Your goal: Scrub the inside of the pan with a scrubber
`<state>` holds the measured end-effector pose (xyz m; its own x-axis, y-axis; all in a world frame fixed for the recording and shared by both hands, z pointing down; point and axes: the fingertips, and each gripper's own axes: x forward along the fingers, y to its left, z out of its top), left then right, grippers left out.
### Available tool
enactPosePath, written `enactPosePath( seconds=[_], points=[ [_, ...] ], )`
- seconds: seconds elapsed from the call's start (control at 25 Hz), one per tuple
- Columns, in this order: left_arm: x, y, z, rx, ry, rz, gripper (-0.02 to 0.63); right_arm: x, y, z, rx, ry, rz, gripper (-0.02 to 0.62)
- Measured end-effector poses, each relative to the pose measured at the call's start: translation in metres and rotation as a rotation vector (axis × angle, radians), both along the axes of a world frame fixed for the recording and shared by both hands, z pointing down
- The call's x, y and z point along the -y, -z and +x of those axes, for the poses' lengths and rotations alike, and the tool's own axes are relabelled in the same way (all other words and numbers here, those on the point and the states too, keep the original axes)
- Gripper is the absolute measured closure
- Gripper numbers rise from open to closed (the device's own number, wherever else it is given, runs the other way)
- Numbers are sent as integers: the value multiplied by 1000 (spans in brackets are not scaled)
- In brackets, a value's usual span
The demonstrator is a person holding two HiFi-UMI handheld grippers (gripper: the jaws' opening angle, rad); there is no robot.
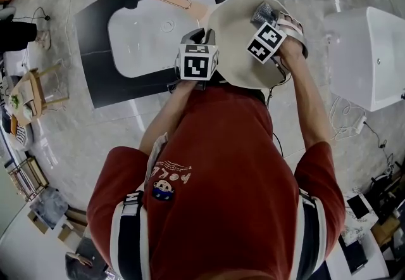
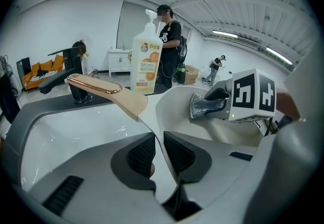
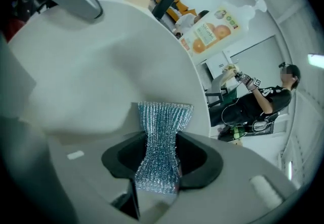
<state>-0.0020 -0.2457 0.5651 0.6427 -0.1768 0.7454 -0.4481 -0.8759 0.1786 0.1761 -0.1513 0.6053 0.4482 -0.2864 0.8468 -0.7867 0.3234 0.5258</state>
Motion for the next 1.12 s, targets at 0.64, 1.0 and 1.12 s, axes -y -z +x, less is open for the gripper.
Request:
enactPosePath(
  seconds=[0.64, 1.0, 1.12],
  points=[
    [-1, -2, -1, 18, -33, 20, 545, 63, -1, -44, 329, -159, 355, 402],
    [1, 0, 0, 13, -15, 16, 548, 62, -15, -95, 440, 3, 211, 403],
    [3, 0, 0, 5, 7, 11, 551, 56, -14, -110, 486, 57, 153, 403]
  ],
)
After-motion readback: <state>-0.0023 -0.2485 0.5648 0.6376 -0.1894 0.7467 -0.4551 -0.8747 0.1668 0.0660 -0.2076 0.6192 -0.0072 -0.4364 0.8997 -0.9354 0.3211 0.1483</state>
